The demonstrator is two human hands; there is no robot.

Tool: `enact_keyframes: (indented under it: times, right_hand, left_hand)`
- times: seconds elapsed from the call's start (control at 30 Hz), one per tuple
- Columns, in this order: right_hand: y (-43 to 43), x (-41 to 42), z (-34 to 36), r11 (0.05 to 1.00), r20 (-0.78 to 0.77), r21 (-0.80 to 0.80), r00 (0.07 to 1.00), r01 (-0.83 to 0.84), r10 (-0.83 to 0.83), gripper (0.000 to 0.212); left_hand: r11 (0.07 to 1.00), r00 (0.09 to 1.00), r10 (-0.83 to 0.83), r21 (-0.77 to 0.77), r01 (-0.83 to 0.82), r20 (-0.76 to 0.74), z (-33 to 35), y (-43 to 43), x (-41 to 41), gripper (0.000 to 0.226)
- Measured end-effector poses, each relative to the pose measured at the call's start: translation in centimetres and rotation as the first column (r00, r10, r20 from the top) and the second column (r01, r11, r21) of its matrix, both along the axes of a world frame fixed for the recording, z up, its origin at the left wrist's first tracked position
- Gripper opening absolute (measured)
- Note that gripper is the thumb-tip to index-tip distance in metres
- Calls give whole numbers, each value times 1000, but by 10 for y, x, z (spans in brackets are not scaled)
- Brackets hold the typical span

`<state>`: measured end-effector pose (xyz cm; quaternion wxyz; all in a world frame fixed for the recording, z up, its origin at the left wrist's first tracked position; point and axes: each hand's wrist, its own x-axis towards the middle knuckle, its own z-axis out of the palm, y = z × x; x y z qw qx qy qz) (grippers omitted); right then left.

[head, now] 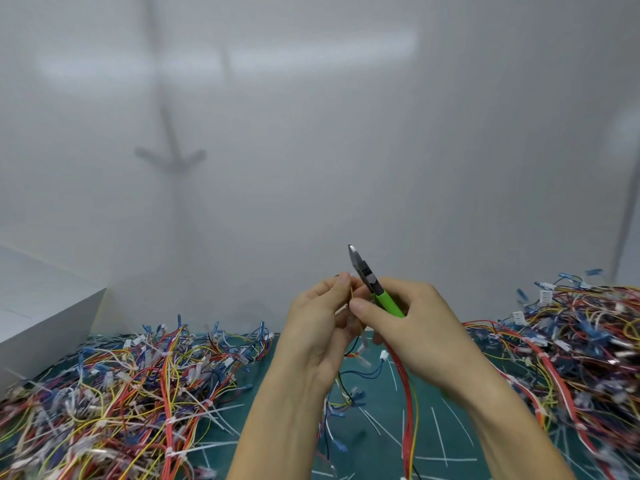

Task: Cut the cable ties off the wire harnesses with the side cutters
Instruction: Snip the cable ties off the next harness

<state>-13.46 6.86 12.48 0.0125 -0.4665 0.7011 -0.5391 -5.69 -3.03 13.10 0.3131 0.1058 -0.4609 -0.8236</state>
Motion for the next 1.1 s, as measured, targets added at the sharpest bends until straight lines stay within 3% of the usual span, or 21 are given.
enact_keyframes:
  times: [0.07,0.2,0.33,0.43,0.7,0.9,1.1]
  right_hand:
    - [3,-1,1,999,30,18,999,-39,38,25]
    - [6,-3,4,1000,104,21,994,15,-18,69]
    - [13,-3,8,972,-83,74,973,223,-217,70]
    - [19,-3,10,953,-186,190,962,235,-200,65]
    - [22,0,12,935,-240,286,960,210,-143,64]
    - [23,-2,11,941,-221,284,968,183,-122,71]
    - [21,-4,10,936,-228,299,966,185,-118,73]
  left_hand:
    - [998,998,58,-35,-57,15,-3,2,-4,19]
    - [973,983,186,-137,-184,1,-5,1,-6,18]
    - [934,968,250,-259,-246,-16,-6,-3,-3,17]
    - [901,960,279,-337,-274,-34,-7,-7,-1,16]
    - [791,944,320,-528,-310,-75,-10,-18,0,15]
    - [804,963,243,-532,-267,-116,-9,-21,2,13]
    - [752,962,245,-602,-268,-122,-10,-24,4,12]
